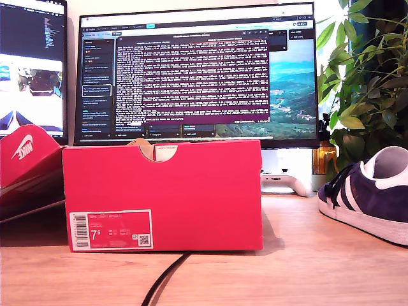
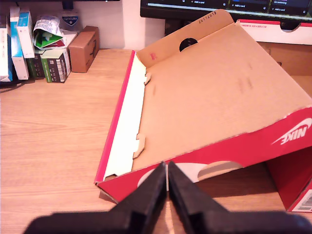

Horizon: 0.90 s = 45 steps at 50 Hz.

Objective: Pack the blue shoes by picking the first shoe and placing it inside the red shoebox, left side, then picking and rotating the second shoe and placing it in the shoebox

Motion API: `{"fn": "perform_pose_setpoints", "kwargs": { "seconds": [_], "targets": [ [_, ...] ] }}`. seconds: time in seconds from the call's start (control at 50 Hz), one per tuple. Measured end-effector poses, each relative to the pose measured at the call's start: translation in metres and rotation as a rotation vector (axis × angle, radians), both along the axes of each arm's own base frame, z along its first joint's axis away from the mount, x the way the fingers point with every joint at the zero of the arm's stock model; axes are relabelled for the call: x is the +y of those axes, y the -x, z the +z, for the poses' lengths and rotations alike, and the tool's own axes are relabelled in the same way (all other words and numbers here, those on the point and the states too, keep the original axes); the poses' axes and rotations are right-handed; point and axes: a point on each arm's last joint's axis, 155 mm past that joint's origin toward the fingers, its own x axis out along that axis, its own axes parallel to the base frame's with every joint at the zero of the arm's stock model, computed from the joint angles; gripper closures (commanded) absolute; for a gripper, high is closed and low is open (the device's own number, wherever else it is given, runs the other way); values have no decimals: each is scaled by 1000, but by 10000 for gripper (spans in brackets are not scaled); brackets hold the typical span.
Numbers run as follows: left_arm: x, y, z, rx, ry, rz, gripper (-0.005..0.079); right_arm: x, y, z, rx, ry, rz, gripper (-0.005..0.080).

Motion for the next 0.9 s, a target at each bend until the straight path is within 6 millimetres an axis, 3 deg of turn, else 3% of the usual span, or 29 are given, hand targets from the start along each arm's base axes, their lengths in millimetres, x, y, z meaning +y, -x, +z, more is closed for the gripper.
{"fn": "perform_pose_setpoints", "kwargs": {
  "seconds": [0.64,0.9],
  "targets": [
    [-1,0,1,-6,4,-3,763,0,0,0,-3,27,4,763],
    [-38,3,27,-52,268,-154,763,0,-1,5,-17,-34,-4,763]
  ]
}}
